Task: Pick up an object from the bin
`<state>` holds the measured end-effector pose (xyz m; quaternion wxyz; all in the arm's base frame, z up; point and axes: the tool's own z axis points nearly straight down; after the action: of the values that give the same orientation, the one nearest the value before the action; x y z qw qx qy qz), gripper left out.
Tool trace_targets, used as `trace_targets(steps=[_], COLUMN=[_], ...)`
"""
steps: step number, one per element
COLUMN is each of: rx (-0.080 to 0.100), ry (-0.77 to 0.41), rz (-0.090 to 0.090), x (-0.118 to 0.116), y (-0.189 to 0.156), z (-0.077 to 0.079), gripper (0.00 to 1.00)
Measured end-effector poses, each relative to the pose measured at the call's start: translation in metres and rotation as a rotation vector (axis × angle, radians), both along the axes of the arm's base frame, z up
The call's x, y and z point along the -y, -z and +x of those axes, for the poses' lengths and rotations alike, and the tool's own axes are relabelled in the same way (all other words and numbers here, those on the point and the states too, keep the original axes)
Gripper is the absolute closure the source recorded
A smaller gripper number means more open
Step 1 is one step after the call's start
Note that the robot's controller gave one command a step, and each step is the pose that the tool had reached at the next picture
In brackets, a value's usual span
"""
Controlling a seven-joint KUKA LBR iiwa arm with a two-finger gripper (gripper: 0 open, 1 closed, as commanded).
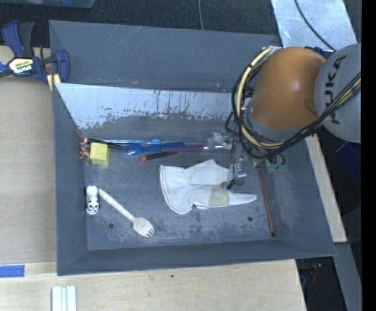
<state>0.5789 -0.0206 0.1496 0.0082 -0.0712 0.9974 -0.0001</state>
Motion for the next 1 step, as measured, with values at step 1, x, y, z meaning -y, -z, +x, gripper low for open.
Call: trace_targets(steps=[1], rx=[-0.017], ry=[0.072], rz=[0.000], x=[-0.0132], y=[0.0518], z=[-0.0083], gripper=[0.00])
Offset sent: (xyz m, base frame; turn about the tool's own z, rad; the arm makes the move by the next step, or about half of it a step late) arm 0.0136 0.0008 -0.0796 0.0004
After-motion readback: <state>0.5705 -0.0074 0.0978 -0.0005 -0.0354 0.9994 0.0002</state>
